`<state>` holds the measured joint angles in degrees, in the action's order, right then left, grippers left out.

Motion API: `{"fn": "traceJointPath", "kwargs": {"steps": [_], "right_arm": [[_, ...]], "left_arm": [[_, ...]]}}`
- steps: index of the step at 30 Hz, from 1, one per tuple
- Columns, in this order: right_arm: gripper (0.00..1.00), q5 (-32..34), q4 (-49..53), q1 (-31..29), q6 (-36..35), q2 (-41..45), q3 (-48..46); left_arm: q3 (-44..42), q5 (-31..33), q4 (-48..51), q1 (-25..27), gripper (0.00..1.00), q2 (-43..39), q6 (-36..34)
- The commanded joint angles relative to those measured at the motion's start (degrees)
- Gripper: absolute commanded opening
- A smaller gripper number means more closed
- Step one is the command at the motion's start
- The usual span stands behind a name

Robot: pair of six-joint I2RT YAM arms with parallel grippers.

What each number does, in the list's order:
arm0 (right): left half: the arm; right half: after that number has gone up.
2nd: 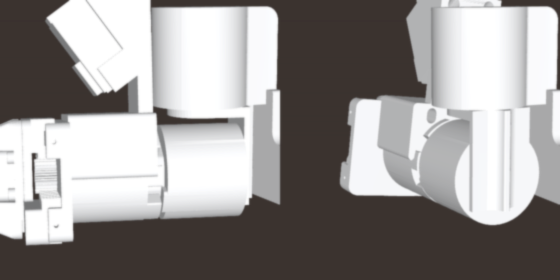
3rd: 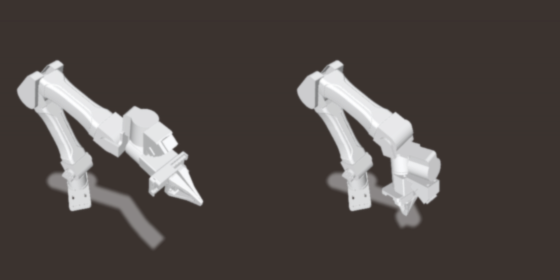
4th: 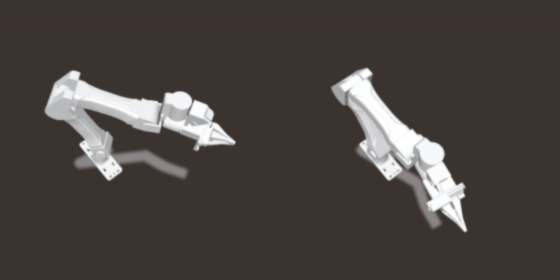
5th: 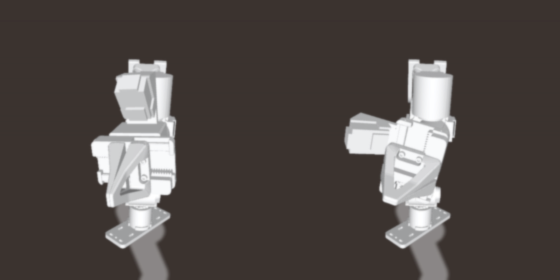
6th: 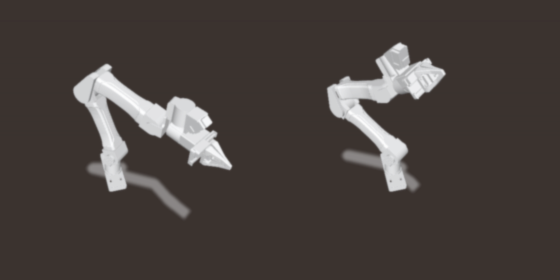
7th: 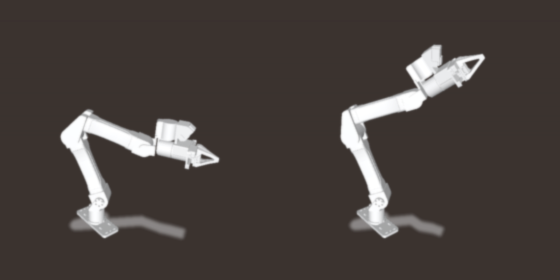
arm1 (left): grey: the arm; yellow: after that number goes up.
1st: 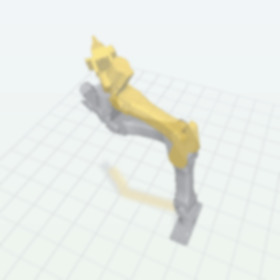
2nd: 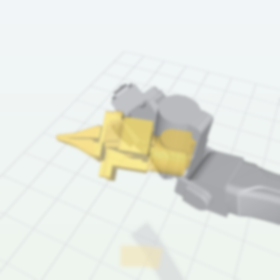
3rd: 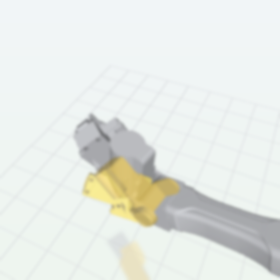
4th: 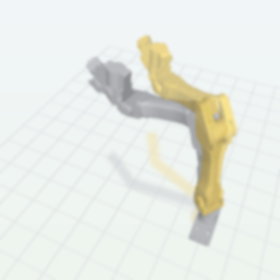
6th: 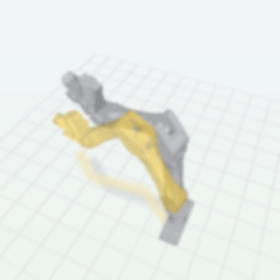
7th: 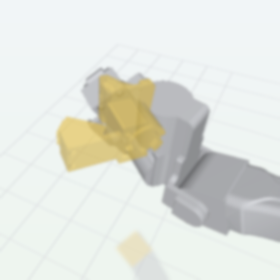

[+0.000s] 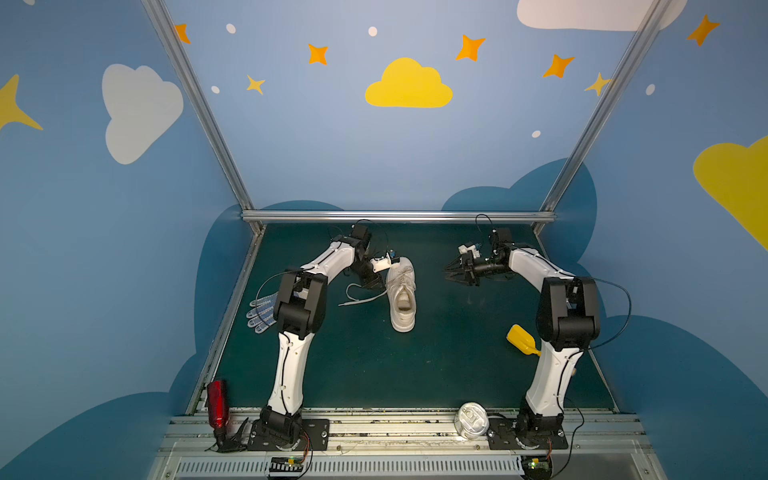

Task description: Tie the shoes

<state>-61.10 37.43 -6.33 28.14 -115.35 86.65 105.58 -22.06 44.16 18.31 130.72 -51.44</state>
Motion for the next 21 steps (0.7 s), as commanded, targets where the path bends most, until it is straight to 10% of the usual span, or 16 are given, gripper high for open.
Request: {"fn": "traceJointPath", "kwargs": {"steps": [1,21], "right_arm": [[0.40,-0.3,1.6,0.4,-1.3,2.4,0.0],[0.38,-0.3,-0.3,0.5,0.0,4.4,-2.4]], "left_arm": [[0.9,-0.6,1.5,0.5,0.39,2.0,-1.3],[-5.1,2.2,-4.1,1.5,0.03,-5.1,-2.7]]}}
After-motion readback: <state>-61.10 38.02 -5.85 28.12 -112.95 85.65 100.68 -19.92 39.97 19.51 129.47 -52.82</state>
